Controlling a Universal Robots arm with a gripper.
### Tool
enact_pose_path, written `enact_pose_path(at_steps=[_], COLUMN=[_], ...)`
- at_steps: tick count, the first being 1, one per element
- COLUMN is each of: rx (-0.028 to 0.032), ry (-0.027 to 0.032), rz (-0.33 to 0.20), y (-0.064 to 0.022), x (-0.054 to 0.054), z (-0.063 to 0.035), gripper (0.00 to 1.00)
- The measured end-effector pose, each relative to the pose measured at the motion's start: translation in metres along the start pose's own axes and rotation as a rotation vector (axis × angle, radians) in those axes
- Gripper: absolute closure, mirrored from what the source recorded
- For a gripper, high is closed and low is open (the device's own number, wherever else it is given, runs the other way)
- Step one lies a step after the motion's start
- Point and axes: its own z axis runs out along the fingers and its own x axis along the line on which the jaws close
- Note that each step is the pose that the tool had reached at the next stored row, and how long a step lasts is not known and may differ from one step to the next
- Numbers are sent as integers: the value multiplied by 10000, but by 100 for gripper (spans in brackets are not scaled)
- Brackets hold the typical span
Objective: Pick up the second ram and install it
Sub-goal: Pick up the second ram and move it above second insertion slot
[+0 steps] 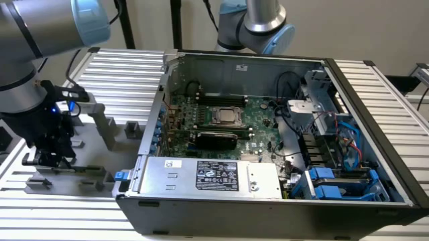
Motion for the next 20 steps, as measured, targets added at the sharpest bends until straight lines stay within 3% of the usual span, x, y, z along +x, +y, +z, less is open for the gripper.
enact_pose_path(at_steps=[4, 10, 20], rx=[-8, -99, -139], ry=[-1, -4, -7], rz=[-13, -21, -21], y=[-13, -56, -87], x=[5, 15, 16], z=[68, 129, 201], gripper=[64, 64, 64])
